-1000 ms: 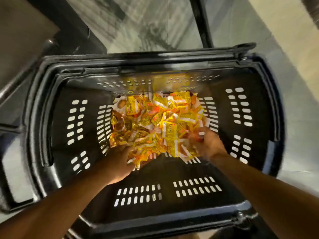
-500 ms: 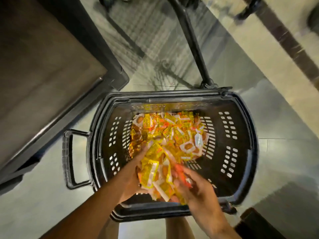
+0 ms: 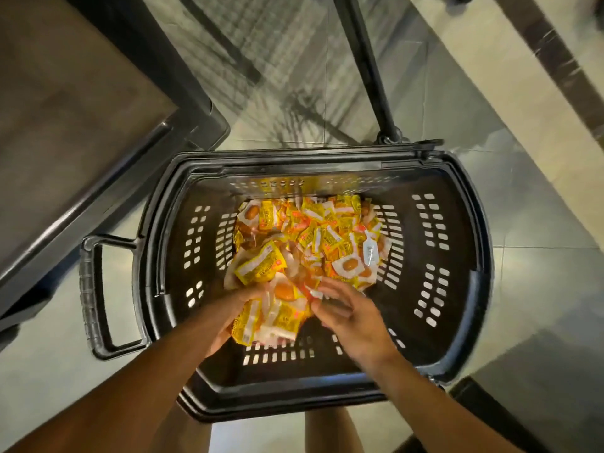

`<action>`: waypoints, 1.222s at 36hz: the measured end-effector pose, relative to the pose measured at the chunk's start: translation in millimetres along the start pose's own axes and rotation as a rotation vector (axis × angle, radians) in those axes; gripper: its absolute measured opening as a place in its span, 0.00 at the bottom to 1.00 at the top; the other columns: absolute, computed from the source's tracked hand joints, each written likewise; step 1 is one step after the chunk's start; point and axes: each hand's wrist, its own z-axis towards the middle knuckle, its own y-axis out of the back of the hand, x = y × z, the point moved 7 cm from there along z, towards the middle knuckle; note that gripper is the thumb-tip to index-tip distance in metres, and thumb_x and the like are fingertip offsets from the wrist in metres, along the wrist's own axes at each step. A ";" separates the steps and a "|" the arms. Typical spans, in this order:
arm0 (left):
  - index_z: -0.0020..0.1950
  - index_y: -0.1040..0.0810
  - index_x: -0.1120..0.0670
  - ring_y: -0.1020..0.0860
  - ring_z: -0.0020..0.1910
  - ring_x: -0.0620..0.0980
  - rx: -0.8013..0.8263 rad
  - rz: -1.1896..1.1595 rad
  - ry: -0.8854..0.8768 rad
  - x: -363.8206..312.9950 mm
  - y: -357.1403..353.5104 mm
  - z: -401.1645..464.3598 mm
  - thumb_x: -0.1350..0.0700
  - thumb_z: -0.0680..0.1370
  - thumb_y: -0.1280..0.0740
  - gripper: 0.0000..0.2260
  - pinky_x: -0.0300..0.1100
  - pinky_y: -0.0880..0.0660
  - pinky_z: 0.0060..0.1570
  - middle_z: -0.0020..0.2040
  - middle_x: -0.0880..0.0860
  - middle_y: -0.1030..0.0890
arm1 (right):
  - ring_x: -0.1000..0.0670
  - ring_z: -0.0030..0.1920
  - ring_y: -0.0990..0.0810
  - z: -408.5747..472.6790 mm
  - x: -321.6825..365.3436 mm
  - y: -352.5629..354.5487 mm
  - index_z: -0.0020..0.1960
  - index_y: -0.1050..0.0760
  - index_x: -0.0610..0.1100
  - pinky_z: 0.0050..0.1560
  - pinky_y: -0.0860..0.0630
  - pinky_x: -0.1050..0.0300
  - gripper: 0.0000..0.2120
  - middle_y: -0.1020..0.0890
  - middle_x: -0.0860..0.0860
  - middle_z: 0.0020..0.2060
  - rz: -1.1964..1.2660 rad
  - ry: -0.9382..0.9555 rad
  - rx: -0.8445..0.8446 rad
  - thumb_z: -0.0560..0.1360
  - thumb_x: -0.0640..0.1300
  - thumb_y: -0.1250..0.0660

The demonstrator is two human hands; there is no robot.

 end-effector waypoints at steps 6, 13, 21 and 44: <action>0.46 0.23 0.39 0.20 0.47 0.45 -0.164 0.242 -0.187 -18.2 8.7 46.3 0.50 0.71 0.22 0.11 0.41 0.25 0.42 0.43 0.40 0.19 | 0.54 0.56 0.21 79.0 -16.5 44.1 0.69 0.26 0.41 0.53 0.27 0.66 0.22 0.22 0.47 0.65 -0.184 -0.081 -0.118 0.76 0.37 0.27; 0.69 0.25 0.50 0.22 0.63 0.57 -0.280 0.457 -0.238 -8.7 15.4 95.7 0.39 0.71 0.24 0.31 0.60 0.26 0.63 0.63 0.54 0.20 | 0.47 0.64 0.25 151.1 -54.2 75.5 0.71 0.30 0.49 0.62 0.25 0.50 0.28 0.24 0.50 0.62 -0.362 -0.105 -0.246 0.75 0.48 0.24; 0.69 0.26 0.45 0.20 0.59 0.57 -0.413 0.321 -0.313 3.0 26.6 130.6 0.33 0.66 0.24 0.35 0.63 0.21 0.55 0.63 0.52 0.20 | 0.43 0.75 0.38 185.6 -102.3 64.3 0.73 0.34 0.44 0.73 0.33 0.41 0.39 0.32 0.46 0.71 -0.487 -0.067 -0.417 0.69 0.53 0.20; 0.65 0.25 0.44 0.18 0.56 0.53 -0.342 0.448 -0.383 -20.4 16.3 134.4 0.28 0.54 0.27 0.43 0.59 0.21 0.57 0.56 0.47 0.17 | 0.45 0.80 0.45 193.7 -42.2 90.1 0.82 0.47 0.43 0.80 0.46 0.46 0.49 0.39 0.45 0.79 -0.592 0.117 -0.617 0.72 0.55 0.23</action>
